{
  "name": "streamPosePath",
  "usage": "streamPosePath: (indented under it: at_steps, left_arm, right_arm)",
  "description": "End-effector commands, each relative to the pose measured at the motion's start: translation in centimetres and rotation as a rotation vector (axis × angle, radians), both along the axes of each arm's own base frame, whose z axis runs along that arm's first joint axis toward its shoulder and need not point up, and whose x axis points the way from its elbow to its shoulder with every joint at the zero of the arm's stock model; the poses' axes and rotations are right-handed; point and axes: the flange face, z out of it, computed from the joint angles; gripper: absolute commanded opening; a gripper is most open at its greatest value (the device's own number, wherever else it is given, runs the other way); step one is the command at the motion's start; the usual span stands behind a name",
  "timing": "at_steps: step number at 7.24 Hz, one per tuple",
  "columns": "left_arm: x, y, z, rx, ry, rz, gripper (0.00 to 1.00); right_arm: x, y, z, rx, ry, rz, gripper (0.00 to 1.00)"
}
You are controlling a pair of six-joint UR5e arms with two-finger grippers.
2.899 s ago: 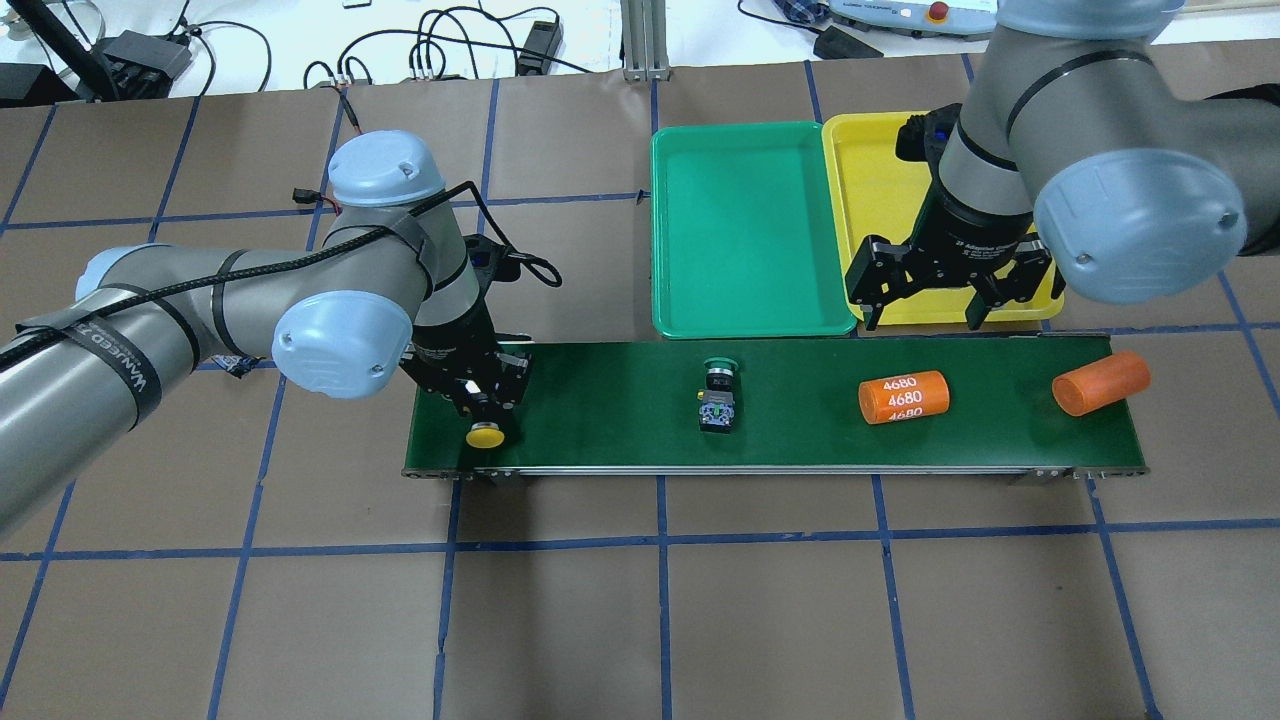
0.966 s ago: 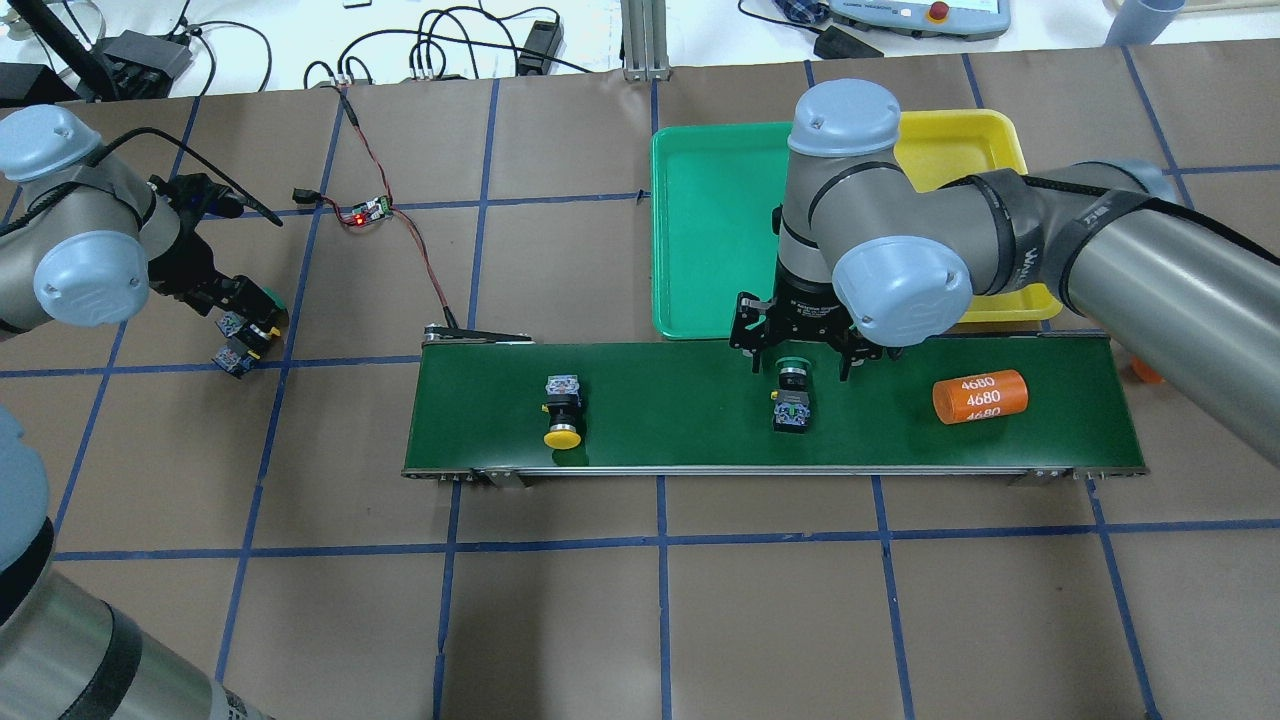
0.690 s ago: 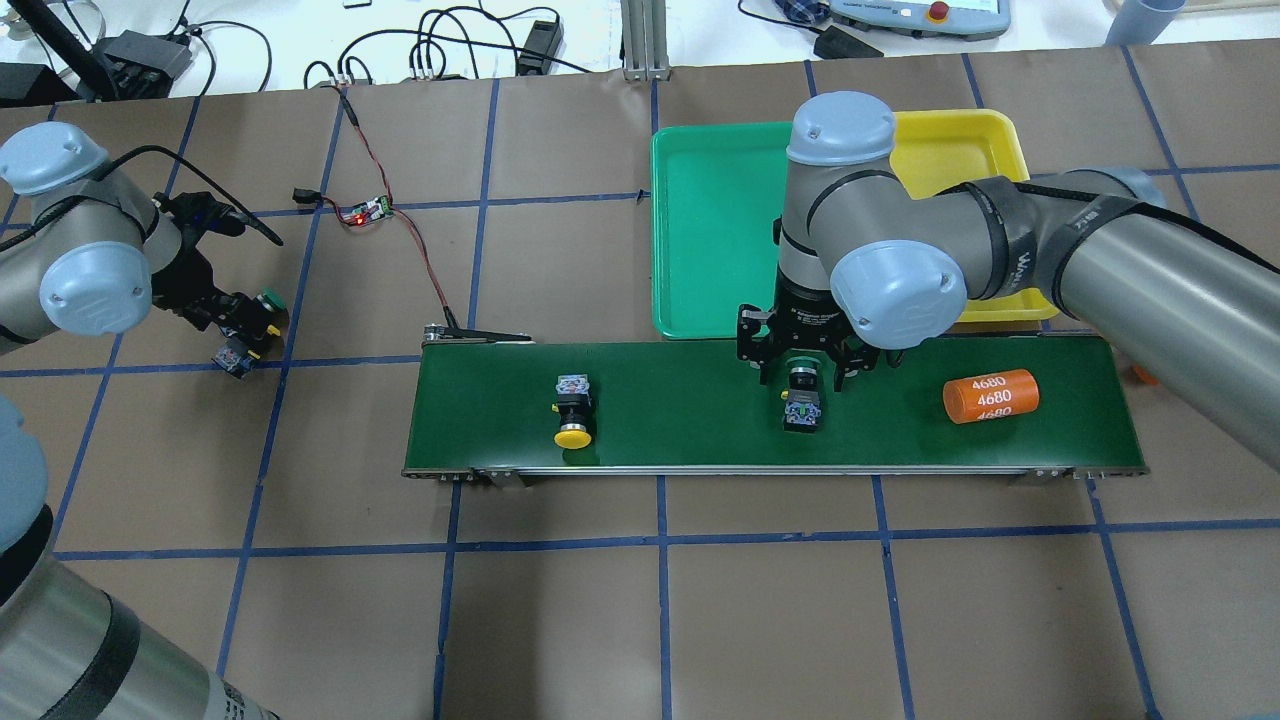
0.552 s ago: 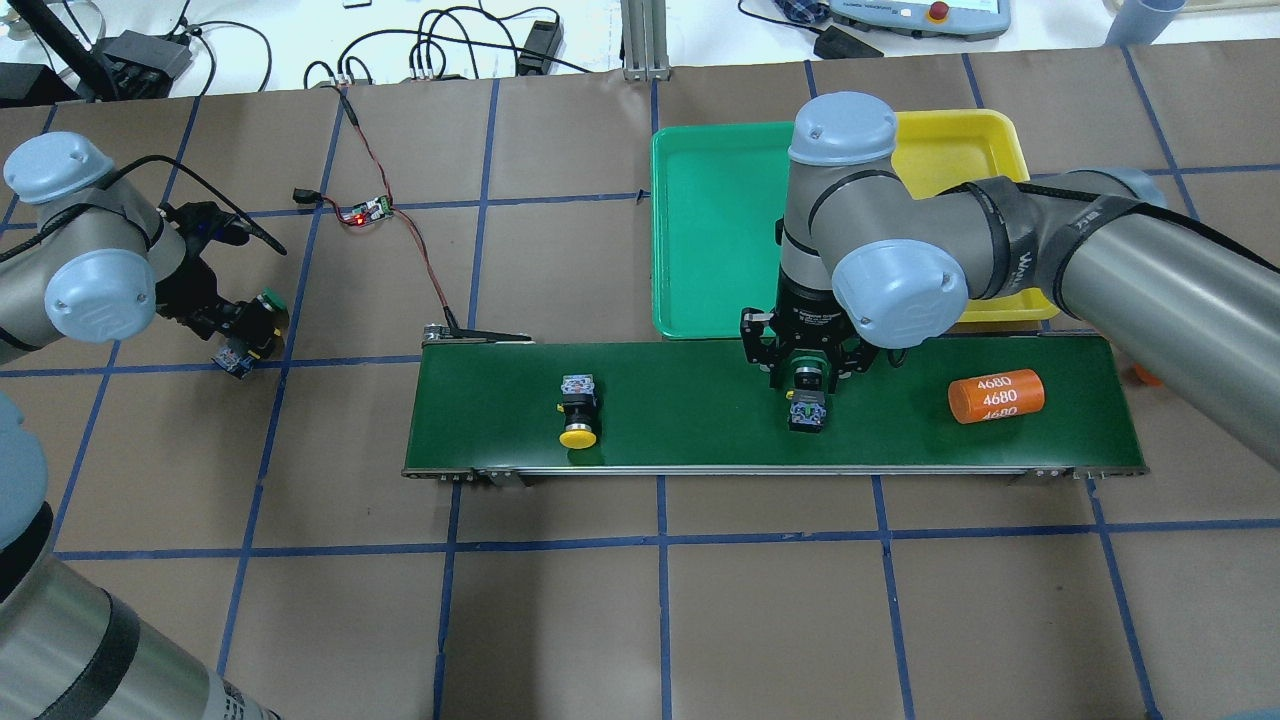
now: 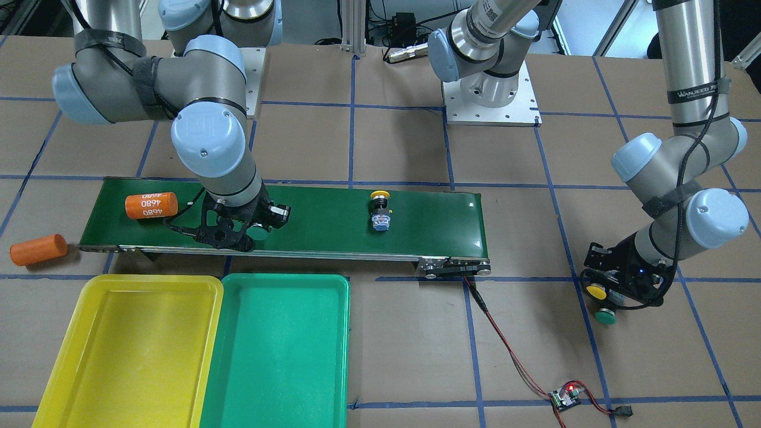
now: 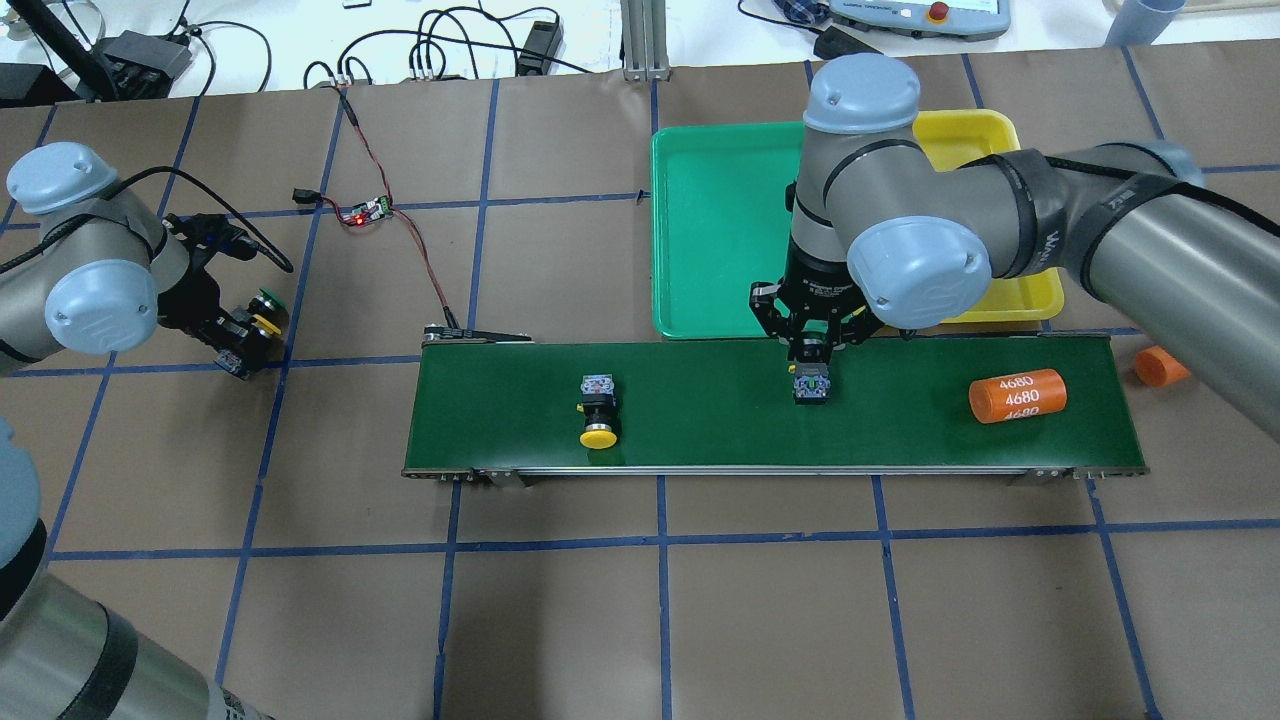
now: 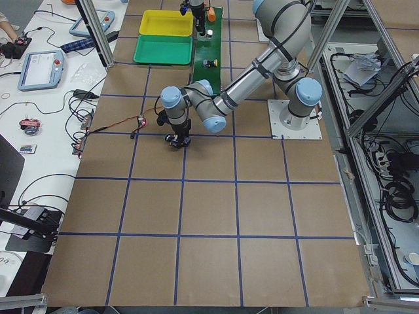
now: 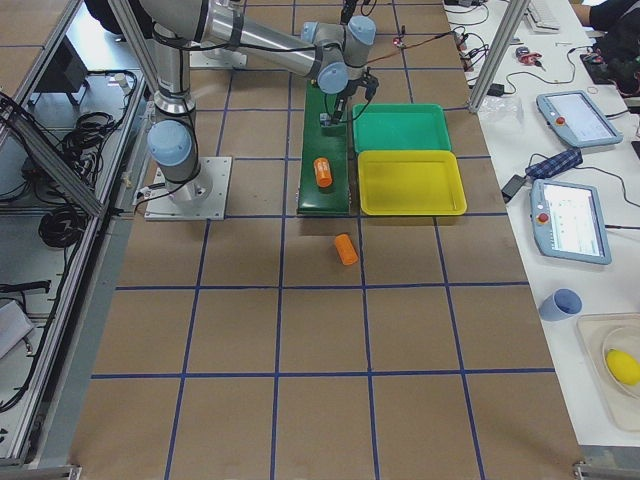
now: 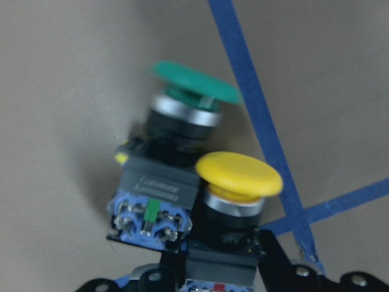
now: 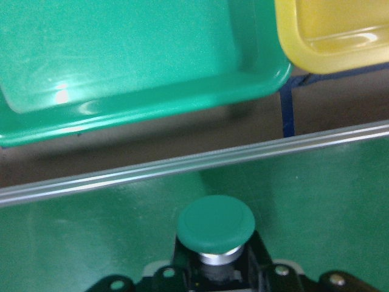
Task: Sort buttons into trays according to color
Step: 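Carry green button into green tray with right while left places yellow button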
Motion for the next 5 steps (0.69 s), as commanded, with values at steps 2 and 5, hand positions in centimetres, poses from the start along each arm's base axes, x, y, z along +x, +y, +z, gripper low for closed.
streamPosePath:
  at_steps: [2, 5]
  left_arm:
    - [-8.6, 7.2, 4.1, -0.051, 0.063, -0.233, 0.0]
    - [-21.0, 8.3, 8.1, -0.149, 0.028, -0.504, 0.0]
  right_arm:
    - [1.4, -10.0, 0.5, -0.121, -0.019, 0.01, 0.0]
    - [1.9, -14.2, -4.8, -0.159, -0.023, 0.01, 0.15]
